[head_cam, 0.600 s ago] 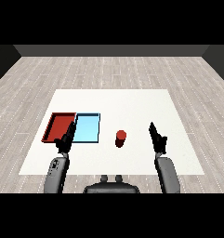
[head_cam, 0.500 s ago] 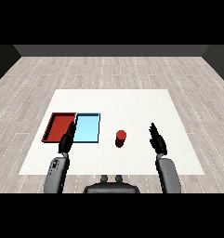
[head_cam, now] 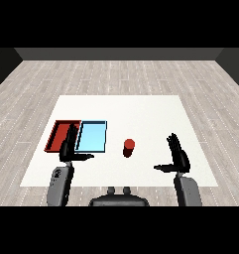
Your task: Pick the red can and put it in the red box
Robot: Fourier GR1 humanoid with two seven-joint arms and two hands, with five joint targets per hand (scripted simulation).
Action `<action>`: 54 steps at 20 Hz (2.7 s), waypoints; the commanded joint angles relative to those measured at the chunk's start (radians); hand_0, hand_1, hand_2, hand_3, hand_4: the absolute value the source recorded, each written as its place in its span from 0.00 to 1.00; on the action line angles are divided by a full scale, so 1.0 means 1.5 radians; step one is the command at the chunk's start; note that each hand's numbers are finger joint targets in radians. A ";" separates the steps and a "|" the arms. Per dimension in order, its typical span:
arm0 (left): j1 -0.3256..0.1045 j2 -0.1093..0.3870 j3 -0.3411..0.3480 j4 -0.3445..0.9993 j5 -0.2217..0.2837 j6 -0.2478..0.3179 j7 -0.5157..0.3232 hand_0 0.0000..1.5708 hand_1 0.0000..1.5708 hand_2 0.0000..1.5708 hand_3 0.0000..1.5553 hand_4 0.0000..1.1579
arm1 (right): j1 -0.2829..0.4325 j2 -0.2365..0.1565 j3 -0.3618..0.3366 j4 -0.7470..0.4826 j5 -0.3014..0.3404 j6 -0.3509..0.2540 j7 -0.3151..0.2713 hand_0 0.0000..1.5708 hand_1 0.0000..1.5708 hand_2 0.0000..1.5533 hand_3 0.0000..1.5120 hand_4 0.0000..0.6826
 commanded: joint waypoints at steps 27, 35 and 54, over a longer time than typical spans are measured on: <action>0.009 -0.007 0.026 0.060 -0.006 -0.012 -0.141 0.00 0.00 0.00 0.00 0.00 | -0.130 0.065 -0.003 0.097 0.023 0.008 -0.007 0.00 0.00 0.00 0.00 0.00; 0.014 -0.018 0.019 0.034 0.001 -0.005 -0.113 0.00 0.00 0.00 0.00 0.00 | -0.100 0.096 0.034 0.150 0.024 0.021 -0.062 0.00 0.00 0.00 0.00 0.00; 0.052 -0.041 -0.008 0.029 -0.002 -0.009 -0.157 0.00 0.00 0.00 0.00 0.00 | -0.154 0.097 0.117 0.271 -0.030 -0.032 -0.106 0.00 0.00 0.00 0.00 0.00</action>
